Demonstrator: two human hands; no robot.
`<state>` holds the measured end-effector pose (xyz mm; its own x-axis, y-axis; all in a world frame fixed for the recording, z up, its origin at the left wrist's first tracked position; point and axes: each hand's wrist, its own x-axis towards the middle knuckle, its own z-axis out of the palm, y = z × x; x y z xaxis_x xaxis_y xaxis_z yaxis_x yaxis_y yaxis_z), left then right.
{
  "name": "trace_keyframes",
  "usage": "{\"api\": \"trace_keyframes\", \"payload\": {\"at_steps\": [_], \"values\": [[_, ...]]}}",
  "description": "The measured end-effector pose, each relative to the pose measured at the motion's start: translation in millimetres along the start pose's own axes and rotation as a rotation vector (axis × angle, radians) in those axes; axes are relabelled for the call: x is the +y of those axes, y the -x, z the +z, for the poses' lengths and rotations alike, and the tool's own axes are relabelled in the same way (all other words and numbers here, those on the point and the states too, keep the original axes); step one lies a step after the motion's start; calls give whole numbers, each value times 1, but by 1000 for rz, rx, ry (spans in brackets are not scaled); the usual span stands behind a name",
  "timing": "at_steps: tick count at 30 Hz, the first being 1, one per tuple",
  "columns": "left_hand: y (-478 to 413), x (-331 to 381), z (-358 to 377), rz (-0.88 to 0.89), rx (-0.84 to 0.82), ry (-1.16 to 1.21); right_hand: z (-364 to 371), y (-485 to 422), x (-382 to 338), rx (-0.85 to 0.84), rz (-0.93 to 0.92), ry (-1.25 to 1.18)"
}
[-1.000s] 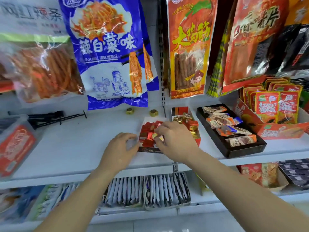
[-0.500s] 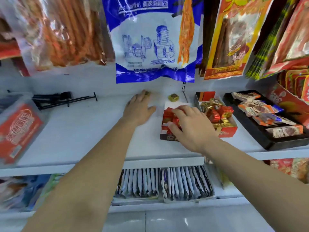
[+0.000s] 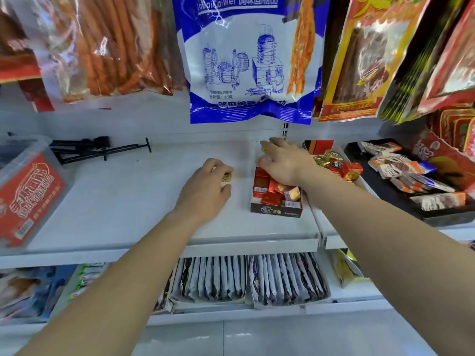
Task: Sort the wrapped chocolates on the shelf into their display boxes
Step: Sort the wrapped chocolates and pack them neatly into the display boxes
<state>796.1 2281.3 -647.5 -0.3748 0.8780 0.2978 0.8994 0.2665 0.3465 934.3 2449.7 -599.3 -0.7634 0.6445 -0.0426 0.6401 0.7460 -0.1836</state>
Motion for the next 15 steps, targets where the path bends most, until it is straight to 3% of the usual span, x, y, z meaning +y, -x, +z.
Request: {"api": "trace_keyframes", "payload": {"at_steps": [4,9,15], "values": [[8,1,-1,-9,-27,2,-4,2,-3,-153,0,4],[8,0,-1,-37,-5,25,-6,12,-4,-71,-2,-78],[-1,9,5,-79,56,-7,-3,-5,1,-132,29,-156]]}}
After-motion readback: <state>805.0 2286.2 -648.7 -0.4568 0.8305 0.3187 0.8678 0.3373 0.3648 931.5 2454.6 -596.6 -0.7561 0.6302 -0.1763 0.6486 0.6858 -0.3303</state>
